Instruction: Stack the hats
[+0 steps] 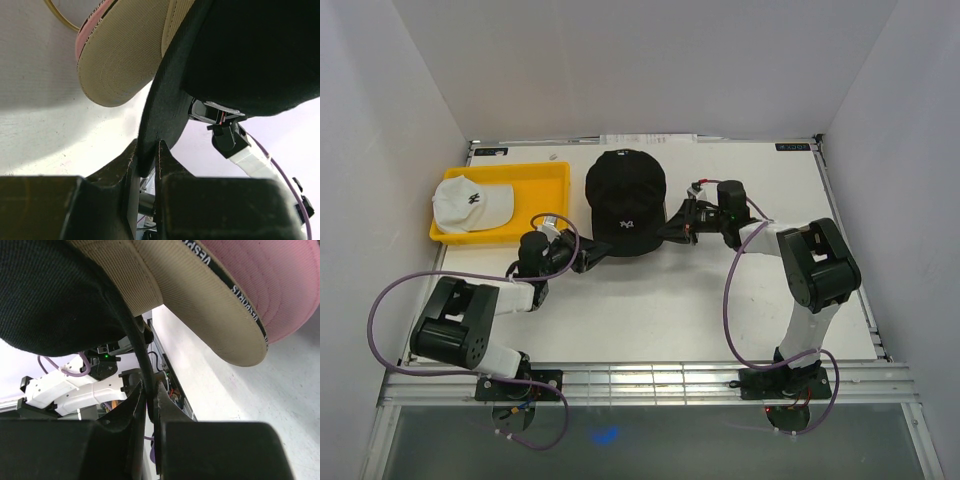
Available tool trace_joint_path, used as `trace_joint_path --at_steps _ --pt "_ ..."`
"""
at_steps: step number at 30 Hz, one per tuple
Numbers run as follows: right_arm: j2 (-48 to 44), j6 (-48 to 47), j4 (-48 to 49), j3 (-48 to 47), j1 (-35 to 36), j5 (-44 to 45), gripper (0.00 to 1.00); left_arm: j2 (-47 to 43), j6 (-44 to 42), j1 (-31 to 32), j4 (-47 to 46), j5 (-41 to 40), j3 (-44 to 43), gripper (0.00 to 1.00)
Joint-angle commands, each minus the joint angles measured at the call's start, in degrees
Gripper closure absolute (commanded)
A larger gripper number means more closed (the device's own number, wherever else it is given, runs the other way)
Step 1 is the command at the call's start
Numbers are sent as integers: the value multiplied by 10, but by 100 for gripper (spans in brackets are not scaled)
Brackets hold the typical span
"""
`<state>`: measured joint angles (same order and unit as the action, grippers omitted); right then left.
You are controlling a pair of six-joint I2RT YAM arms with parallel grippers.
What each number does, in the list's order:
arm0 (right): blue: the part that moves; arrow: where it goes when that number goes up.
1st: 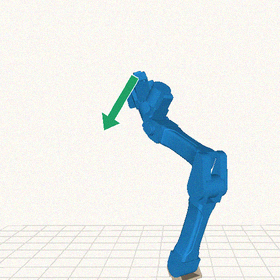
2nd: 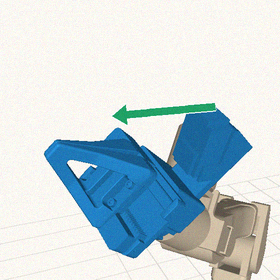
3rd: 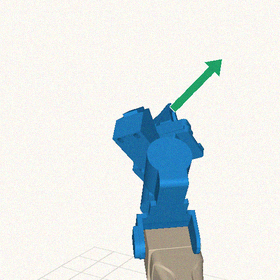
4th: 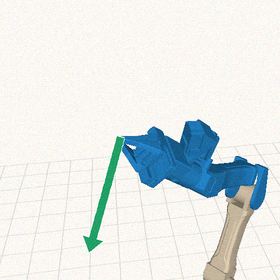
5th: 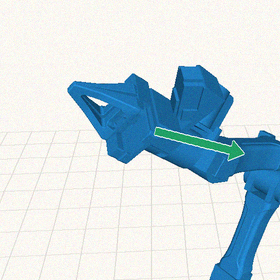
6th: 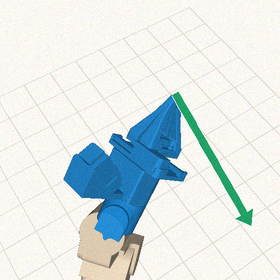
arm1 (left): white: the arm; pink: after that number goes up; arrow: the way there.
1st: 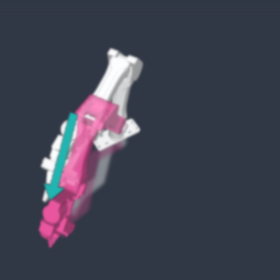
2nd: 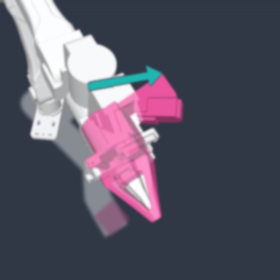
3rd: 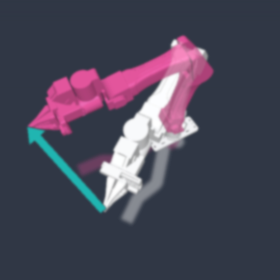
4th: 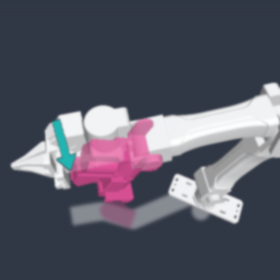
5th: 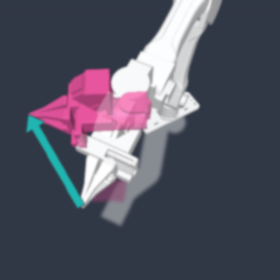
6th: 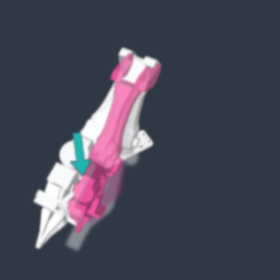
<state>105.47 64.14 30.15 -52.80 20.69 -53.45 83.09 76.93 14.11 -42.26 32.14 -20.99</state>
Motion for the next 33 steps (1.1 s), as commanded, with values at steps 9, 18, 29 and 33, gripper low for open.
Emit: trace_joint_path --at_steps 9,18,29,33 --pt "11 -102 -168 -68 -10 62 92 44 -68 3 110 -37 -12 100" --pt "6 -126 -206 -84 -11 80 89 45 -107 8 160 -47 -33 68" --pt "-1 -147 -243 -107 -11 95 64 15 -127 9 186 -53 -37 33" --pt "2 -158 -265 -117 -11 102 57 1 -132 9 198 -52 -43 32"
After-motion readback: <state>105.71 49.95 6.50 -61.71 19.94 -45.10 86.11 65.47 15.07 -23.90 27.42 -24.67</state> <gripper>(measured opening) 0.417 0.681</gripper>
